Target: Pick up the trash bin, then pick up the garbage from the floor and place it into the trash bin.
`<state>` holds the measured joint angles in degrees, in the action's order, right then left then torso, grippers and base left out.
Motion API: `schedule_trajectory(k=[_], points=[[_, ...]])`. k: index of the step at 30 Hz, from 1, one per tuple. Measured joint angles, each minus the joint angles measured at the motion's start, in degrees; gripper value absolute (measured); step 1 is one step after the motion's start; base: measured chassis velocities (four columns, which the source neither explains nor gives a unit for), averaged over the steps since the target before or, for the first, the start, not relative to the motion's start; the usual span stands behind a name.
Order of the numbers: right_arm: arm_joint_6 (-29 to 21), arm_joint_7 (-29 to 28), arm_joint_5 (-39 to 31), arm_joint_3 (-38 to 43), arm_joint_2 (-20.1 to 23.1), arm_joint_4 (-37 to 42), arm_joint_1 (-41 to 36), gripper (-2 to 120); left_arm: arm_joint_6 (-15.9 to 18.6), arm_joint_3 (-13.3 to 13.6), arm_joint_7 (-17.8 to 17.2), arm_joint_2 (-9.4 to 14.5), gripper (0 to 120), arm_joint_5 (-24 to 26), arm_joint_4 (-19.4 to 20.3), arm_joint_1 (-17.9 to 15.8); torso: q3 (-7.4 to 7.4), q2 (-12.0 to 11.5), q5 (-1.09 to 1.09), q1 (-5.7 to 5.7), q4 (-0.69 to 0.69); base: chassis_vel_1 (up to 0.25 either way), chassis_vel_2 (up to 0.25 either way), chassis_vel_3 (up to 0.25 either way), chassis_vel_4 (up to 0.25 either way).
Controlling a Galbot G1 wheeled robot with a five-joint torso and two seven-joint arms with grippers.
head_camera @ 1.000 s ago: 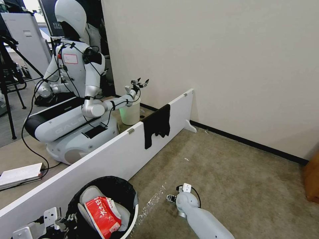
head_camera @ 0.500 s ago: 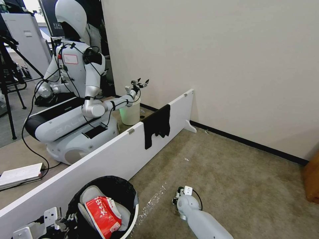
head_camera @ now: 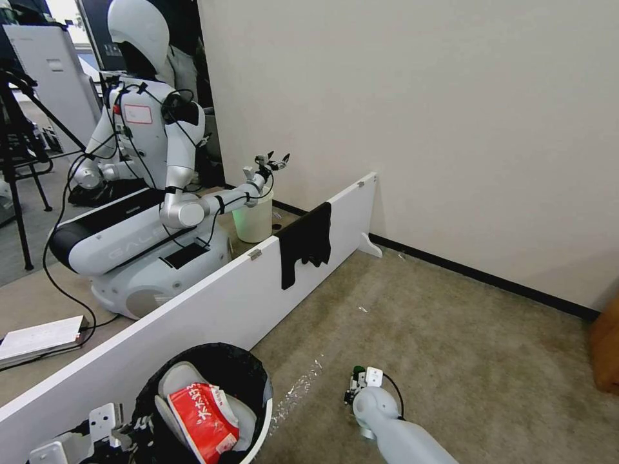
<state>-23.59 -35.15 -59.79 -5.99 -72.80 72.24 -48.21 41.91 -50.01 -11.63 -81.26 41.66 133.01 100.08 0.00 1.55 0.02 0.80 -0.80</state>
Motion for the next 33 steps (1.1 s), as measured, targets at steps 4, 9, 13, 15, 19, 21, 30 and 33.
schedule_trajectory(k=[4, 9, 13, 15, 19, 21, 30, 33], points=[[2.30, -0.14, 0.28, 1.04, 7.18, 10.44, -1.55, 28, 0.14, 0.73, -0.88, 0.40, 1, 1.41, 0.71, -0.13, 0.00, 0.00, -0.01, 0.00, 0.01, 0.000, 0.000, 0.000, 0.000], [3.71, -0.21, -0.52, 2.79, 16.60, 25.17, -2.42, 28, 0.15, 1.09, -2.04, 1.16, 1, 3.91, 1.16, -1.55, 0.00, 0.00, -0.02, 0.01, -0.03, 0.000, 0.000, 0.000, 0.000], [5.10, 0.04, -0.75, 2.11, 20.21, 33.42, -1.57, 28, 0.17, 1.01, -2.59, 1.32, 1, 5.61, 1.88, -1.62, 0.00, 0.00, -0.01, 0.00, 0.00, 0.000, 0.000, 0.000, 0.000], [6.10, 0.69, -0.69, 1.09, 21.11, 36.14, -0.07, 28, 0.19, 0.78, -2.72, 1.13, 1, 6.13, 2.49, -1.36, 0.00, 0.00, -0.01, 0.00, 0.00, 0.000, 0.000, 0.000, 0.000], [10.72, 4.79, 0.32, -1.62, 22.82, 42.72, 5.14, 28, 0.20, 0.38, -3.60, 1.44, 1, 8.02, 3.90, -1.18, 0.00, 0.00, -0.02, 0.01, 0.03, 0.000, 0.000, 0.000, 0.000], [17.36, 11.29, 1.18, -4.61, 24.57, 49.12, 10.76, 28, 0.24, 0.39, -3.92, 3.33, 1, 9.13, 4.11, -1.15, 0.00, 0.00, -0.04, 0.00, 0.00, 0.000, 0.000, 0.000, 0.000], [24.38, 17.42, 0.03, -17.64, 23.83, 51.98, 20.85, 28, 0.27, 0.51, -3.82, 4.42, 1, 9.29, 3.92, -1.01, 0.00, 0.00, -0.04, 0.01, 0.01, 0.000, 0.000, 0.000, 0.000], [24.56, 17.42, -0.03, -22.02, 22.92, 51.38, 23.96, 28, 0.26, 0.51, -3.73, 4.58, 1, 9.21, 3.91, -1.01, 0.00, 0.00, -0.03, 0.01, 0.01, 0.000, 0.000, 0.000, 0.000]])
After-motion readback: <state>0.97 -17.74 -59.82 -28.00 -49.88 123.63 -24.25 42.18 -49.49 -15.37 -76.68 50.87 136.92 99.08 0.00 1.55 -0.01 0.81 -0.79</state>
